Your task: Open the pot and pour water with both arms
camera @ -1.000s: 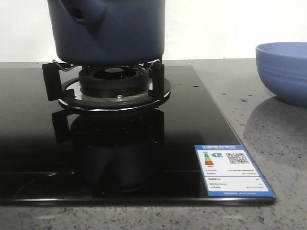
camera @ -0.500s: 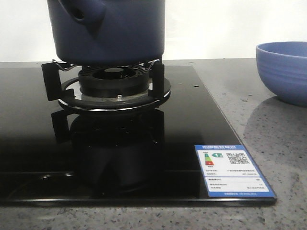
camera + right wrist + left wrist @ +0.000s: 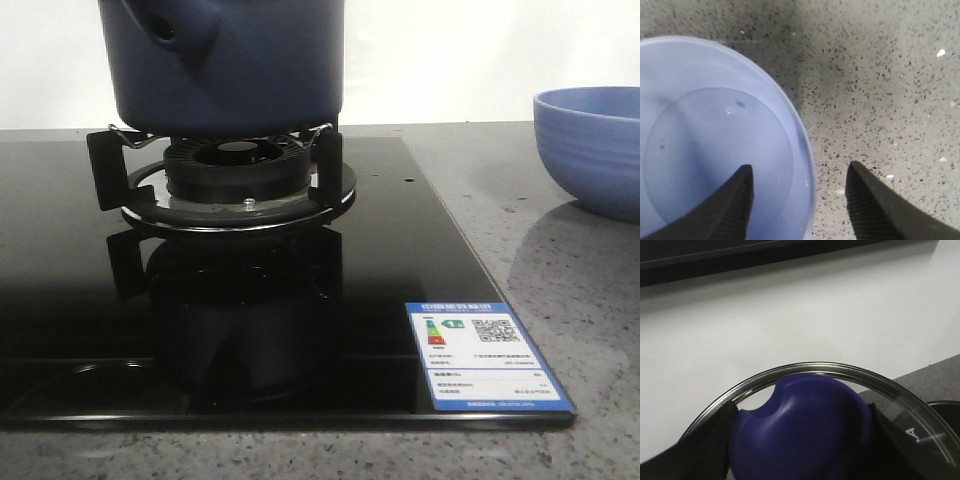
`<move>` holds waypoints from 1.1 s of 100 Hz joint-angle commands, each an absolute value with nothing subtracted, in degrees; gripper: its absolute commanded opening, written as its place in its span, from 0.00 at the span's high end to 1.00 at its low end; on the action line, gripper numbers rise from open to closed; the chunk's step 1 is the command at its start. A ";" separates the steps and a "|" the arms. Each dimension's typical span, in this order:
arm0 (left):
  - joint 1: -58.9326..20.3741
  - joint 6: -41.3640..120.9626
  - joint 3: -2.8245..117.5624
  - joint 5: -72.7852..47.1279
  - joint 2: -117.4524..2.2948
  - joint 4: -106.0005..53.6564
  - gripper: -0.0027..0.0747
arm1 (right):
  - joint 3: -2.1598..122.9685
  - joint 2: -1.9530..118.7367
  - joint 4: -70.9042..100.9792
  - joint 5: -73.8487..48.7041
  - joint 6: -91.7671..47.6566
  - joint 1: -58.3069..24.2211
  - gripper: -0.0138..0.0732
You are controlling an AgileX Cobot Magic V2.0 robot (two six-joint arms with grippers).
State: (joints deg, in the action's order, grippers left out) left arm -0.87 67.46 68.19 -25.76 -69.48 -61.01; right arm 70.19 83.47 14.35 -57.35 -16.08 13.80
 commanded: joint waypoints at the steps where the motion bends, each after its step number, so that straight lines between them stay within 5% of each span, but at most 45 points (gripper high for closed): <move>1: -0.63 67.22 70.68 -22.86 -67.45 -63.43 0.52 | 72.11 82.23 14.57 -56.66 -16.19 14.05 0.42; 16: -0.63 67.22 70.68 -22.86 -67.45 -63.43 0.52 | 72.11 82.48 14.45 -57.01 -16.19 14.05 0.48; 59: -0.63 67.22 70.68 -22.86 -67.45 -63.43 0.52 | 72.11 83.45 14.12 -58.82 -16.19 14.05 0.91; 110: -0.63 67.22 70.68 -22.86 -67.45 -63.43 0.51 | 79.71 83.45 19.20 -64.49 -16.31 13.83 0.91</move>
State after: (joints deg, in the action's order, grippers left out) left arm -0.87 67.46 68.19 -25.76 -69.48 -60.91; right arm 74.91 85.46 15.43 -63.89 -15.96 13.80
